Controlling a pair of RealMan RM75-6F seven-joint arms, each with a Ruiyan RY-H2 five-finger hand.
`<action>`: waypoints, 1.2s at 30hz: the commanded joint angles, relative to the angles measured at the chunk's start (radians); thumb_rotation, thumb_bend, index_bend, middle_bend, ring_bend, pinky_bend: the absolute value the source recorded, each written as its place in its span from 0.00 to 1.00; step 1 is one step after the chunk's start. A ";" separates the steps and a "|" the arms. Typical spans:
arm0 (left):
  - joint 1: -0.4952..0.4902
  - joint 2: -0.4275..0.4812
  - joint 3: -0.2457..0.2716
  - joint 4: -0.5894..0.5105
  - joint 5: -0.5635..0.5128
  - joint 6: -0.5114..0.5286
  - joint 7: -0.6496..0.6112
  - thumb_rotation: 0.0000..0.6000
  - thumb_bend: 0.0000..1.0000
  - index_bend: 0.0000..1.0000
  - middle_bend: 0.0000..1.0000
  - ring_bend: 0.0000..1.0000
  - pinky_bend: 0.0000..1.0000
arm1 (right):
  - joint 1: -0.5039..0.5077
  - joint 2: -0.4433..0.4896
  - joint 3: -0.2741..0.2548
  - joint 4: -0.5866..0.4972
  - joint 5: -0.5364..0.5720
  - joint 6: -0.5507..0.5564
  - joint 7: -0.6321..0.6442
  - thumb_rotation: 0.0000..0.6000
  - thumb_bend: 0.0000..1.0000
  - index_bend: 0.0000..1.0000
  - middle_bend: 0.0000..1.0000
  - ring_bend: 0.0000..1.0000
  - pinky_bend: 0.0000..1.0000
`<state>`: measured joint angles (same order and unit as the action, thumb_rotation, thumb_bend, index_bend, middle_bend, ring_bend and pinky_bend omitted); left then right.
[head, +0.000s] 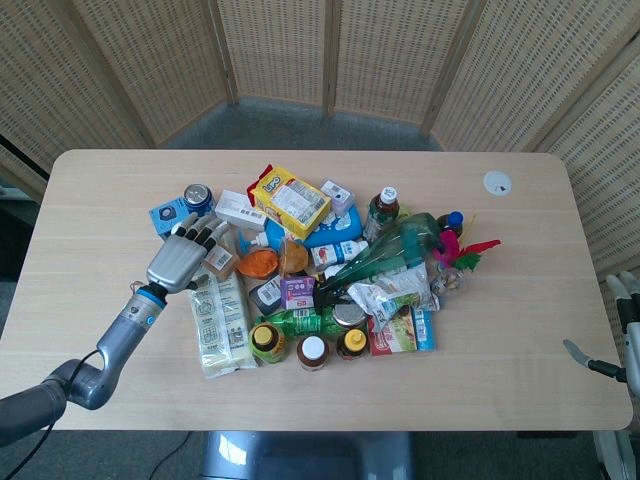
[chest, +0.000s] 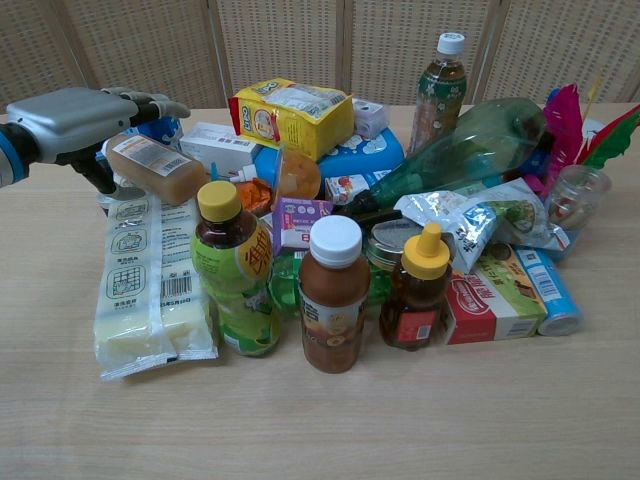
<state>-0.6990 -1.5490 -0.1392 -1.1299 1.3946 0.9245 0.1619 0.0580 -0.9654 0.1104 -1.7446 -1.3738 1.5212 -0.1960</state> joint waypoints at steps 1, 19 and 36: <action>-0.023 0.043 -0.004 -0.017 -0.046 -0.080 -0.030 1.00 0.30 0.00 0.00 0.00 0.00 | 0.001 -0.002 0.000 -0.005 0.000 -0.001 -0.007 0.58 0.18 0.03 0.03 0.00 0.00; -0.108 -0.069 -0.028 0.152 -0.069 -0.173 -0.233 1.00 0.30 0.48 0.51 0.56 0.45 | -0.022 0.018 0.004 -0.033 0.024 0.018 -0.041 0.58 0.18 0.04 0.02 0.00 0.00; -0.068 0.104 -0.058 -0.052 -0.072 -0.082 -0.320 1.00 0.30 0.66 0.71 0.79 0.69 | 0.004 -0.006 0.011 -0.030 0.014 -0.011 -0.053 0.58 0.18 0.04 0.02 0.00 0.00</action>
<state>-0.7801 -1.4849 -0.1891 -1.1348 1.3206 0.8182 -0.1445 0.0614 -0.9714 0.1211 -1.7750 -1.3595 1.5102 -0.2491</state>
